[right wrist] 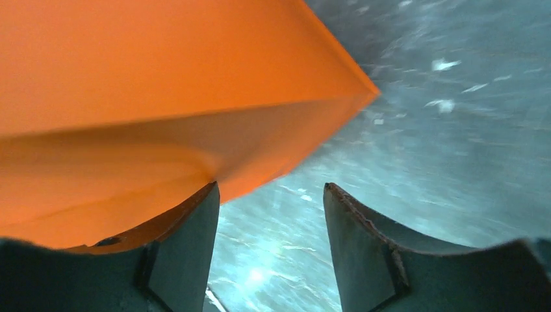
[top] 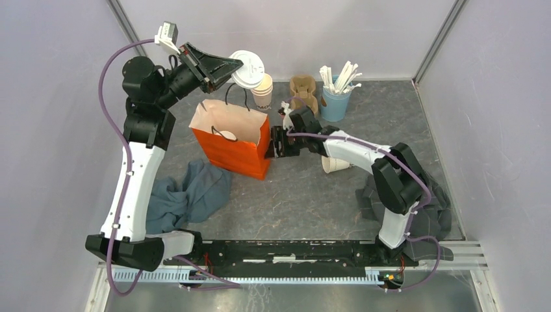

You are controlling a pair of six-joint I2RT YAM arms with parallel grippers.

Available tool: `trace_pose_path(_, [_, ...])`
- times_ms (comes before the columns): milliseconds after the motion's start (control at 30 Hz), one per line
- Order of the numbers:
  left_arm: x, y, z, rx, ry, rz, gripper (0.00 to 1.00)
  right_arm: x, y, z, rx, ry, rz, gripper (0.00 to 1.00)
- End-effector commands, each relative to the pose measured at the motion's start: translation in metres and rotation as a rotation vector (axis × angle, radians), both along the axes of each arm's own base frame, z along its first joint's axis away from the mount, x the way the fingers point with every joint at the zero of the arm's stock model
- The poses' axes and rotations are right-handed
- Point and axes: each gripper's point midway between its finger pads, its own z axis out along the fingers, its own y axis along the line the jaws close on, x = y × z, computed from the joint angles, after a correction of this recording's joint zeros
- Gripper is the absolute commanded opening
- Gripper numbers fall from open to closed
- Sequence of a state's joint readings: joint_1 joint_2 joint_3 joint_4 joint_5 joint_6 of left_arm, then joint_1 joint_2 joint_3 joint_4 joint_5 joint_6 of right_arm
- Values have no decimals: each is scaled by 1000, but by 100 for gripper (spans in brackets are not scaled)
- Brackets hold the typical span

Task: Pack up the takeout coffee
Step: Move the takeout bag to the center of the board, then adjust the coffee cup at the center of the board.

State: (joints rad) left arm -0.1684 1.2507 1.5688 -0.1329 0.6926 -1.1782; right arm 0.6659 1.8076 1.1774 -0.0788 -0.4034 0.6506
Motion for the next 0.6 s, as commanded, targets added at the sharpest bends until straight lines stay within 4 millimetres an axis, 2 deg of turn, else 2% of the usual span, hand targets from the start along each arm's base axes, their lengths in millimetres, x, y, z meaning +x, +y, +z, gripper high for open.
trace_pose_path(0, [-25, 3, 31, 33, -157, -19, 25, 15, -44, 28, -331, -152, 82, 67])
trace_pose_path(167, [-27, 3, 28, 40, -161, -21, 25, 5, -147, 45, -791, -236, 26, 72])
trace_pose_path(267, [-28, 2, 26, 34, -160, -28, 25, 2, -188, 46, -974, -259, -25, 76])
trace_pose_path(333, [-29, 2, 25, 32, -158, -36, 25, 3, -201, 40, -1051, -258, -23, 80])
trace_pose_path(400, [-31, 0, 26, 28, -156, -52, 25, 8, -205, 39, -1113, -254, -22, 82])
trace_pose_path(500, [-34, 0, 26, 24, -150, -64, 25, 18, -206, 31, -1178, -275, -15, 82])
trace_pose_path(567, [-37, 0, 26, 20, -147, -68, 25, 25, -214, 26, -1260, -279, -33, 80])
